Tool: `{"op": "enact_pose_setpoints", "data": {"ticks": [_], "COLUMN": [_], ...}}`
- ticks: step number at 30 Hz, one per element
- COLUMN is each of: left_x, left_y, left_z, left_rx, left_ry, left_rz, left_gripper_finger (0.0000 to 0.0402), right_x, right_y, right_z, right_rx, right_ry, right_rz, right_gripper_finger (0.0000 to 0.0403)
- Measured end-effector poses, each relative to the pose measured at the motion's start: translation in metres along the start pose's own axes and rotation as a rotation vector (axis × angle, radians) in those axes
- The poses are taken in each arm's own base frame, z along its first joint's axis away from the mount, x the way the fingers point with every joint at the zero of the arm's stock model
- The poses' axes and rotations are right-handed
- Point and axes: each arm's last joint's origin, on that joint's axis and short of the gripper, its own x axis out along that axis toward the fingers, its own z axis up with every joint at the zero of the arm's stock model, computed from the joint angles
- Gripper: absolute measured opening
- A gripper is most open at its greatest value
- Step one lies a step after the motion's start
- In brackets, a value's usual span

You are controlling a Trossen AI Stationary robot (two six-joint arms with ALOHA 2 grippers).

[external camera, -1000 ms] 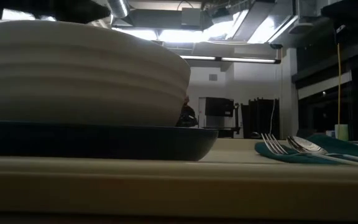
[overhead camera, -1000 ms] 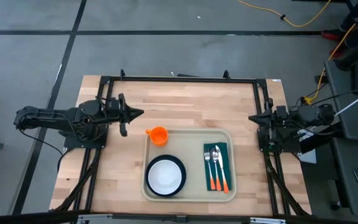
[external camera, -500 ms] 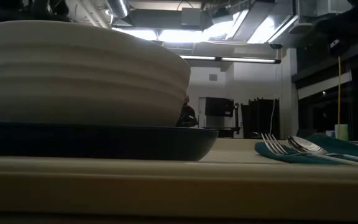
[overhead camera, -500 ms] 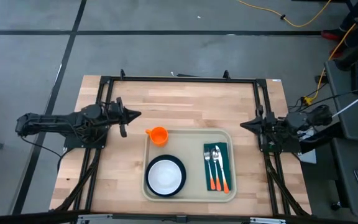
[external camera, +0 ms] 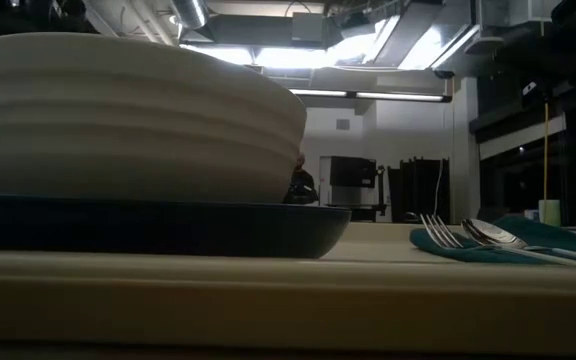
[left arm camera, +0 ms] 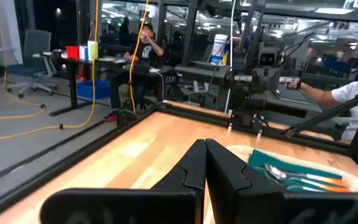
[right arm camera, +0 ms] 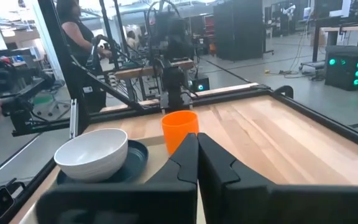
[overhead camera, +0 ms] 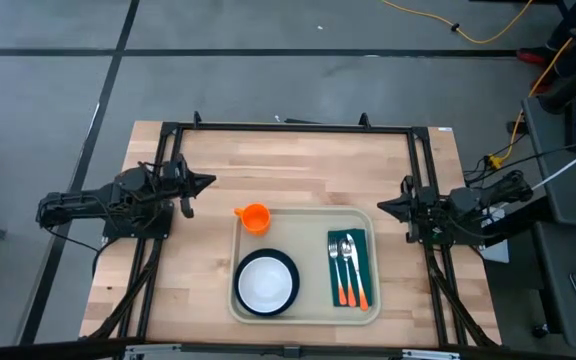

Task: Set up tray
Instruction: Return to Home Position

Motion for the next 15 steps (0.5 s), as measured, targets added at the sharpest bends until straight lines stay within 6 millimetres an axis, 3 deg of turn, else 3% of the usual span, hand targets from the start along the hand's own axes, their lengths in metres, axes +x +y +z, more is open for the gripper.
{"op": "enact_pose_setpoints", "data": {"ticks": [7, 15], "left_x": [0.008, 0.009], "left_y": [0.003, 0.001], "left_z": [-0.037, -0.042], "left_rx": [-0.045, -0.082], "left_ry": [-0.107, -0.057], "left_rz": [-0.046, -0.120], "left_gripper_finger": [0.0001, 0.0001], "right_x": [0.000, 0.000], "right_y": [0.000, 0.002], "right_z": [0.000, 0.000], "right_rx": [0.003, 0.053], "right_ry": [-0.005, 0.010], "right_rz": [0.003, 0.079], "right_gripper_finger": [0.0001, 0.0001]}}
